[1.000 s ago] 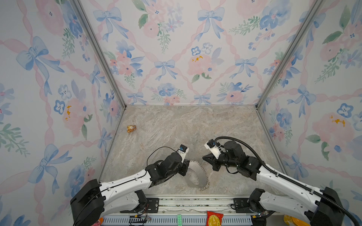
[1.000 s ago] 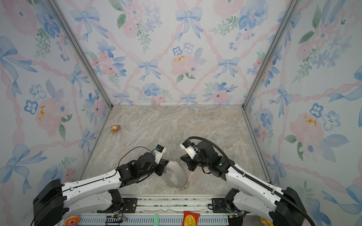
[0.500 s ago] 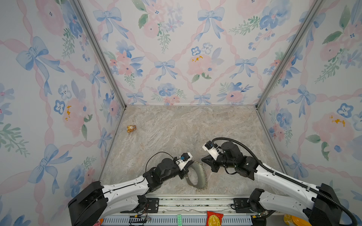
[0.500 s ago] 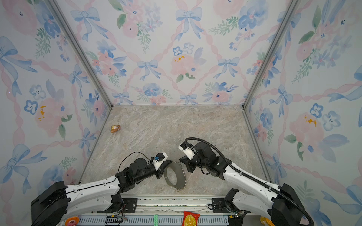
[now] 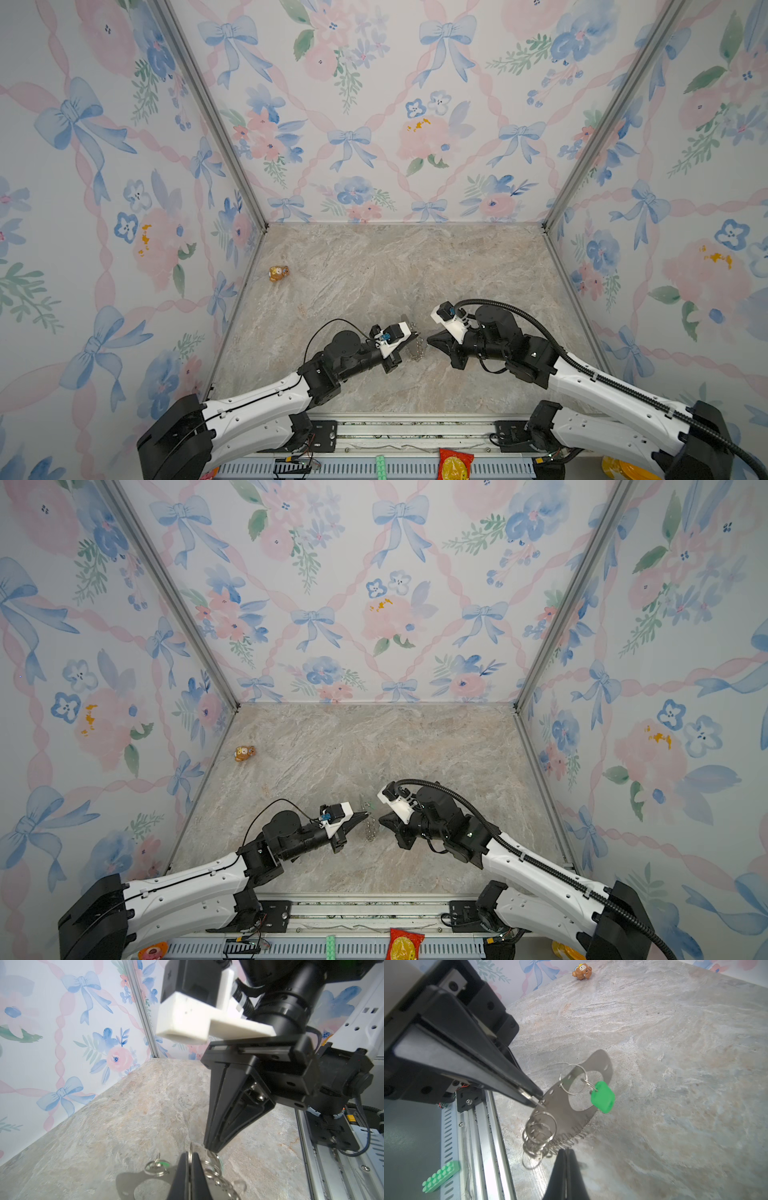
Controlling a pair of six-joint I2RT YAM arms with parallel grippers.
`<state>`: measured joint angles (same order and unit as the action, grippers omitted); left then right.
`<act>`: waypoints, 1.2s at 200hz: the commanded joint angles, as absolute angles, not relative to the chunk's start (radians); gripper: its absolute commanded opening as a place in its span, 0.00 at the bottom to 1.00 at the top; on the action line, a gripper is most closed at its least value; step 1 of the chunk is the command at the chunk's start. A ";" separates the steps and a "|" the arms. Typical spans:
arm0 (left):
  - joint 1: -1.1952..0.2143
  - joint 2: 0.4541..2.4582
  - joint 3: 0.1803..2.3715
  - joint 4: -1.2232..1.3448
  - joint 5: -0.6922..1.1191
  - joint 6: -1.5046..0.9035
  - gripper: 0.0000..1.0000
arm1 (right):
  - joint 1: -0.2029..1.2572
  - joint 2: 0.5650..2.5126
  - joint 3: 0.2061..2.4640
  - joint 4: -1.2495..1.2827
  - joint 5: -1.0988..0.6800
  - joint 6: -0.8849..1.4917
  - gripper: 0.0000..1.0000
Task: Attach keys to a key ring
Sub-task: Pick up the keyring from the bottom-center of the table, then insert the key into the keyring.
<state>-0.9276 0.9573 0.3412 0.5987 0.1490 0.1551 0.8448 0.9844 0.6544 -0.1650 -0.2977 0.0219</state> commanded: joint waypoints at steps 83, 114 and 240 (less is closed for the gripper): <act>-0.922 0.996 0.386 0.606 0.223 0.152 0.00 | 0.805 0.919 0.631 -0.106 -0.275 0.043 0.00; -0.921 0.996 0.377 0.619 0.253 0.114 0.00 | 0.788 0.891 0.618 -0.066 -0.344 0.058 0.00; -0.918 1.002 0.249 1.059 0.244 -0.065 0.00 | 0.689 0.884 0.576 0.157 -0.544 0.287 0.00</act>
<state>-0.9222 1.0050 0.2577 0.9257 0.2367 -0.0292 0.7048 0.8955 0.5957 0.0521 -0.4721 0.1944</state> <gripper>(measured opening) 0.048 0.045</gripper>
